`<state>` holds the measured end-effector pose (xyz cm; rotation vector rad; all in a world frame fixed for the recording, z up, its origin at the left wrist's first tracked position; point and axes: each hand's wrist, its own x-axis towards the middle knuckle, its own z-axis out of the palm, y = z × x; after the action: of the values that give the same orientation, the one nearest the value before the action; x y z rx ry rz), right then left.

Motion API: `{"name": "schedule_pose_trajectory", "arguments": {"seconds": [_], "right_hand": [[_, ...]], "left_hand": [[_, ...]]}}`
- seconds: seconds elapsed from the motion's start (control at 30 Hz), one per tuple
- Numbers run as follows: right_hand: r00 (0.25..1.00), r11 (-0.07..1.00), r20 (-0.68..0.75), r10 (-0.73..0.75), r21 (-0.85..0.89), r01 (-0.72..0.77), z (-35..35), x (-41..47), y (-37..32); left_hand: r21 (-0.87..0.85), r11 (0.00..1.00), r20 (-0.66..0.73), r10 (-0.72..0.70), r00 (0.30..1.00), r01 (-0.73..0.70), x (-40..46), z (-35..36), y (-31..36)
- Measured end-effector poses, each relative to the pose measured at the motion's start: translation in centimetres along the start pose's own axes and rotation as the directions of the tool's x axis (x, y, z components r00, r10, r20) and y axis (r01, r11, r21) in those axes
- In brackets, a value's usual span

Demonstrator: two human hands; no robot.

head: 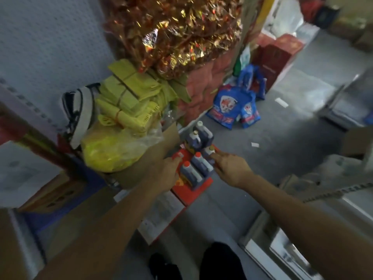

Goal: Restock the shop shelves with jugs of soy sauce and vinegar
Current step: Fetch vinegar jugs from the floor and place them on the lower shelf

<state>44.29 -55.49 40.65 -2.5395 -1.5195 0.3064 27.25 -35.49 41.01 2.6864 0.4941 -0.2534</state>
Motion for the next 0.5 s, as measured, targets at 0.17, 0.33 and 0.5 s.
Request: {"name": "schedule_pose_trajectory", "arguments": {"seconds": [0.17,0.33,0.5], "right_hand": [[0.988,0.995,0.123,0.095,-0.035,-0.091,5.6,3.6,4.0],[0.951,0.990,0.282,0.127,0.023,-0.139,16.1,7.4,9.2],[0.930,0.929,0.304,0.205,0.240,-0.283,29.2,10.1,13.8]], "left_hand": [[0.027,0.999,0.141,0.028,0.990,-0.032,7.4,4.6,-3.4],[0.087,0.992,0.243,0.064,0.968,-0.087,15.6,13.7,-8.6],[-0.216,0.970,0.306,-0.040,0.951,0.110,24.1,24.0,-12.8]]}}
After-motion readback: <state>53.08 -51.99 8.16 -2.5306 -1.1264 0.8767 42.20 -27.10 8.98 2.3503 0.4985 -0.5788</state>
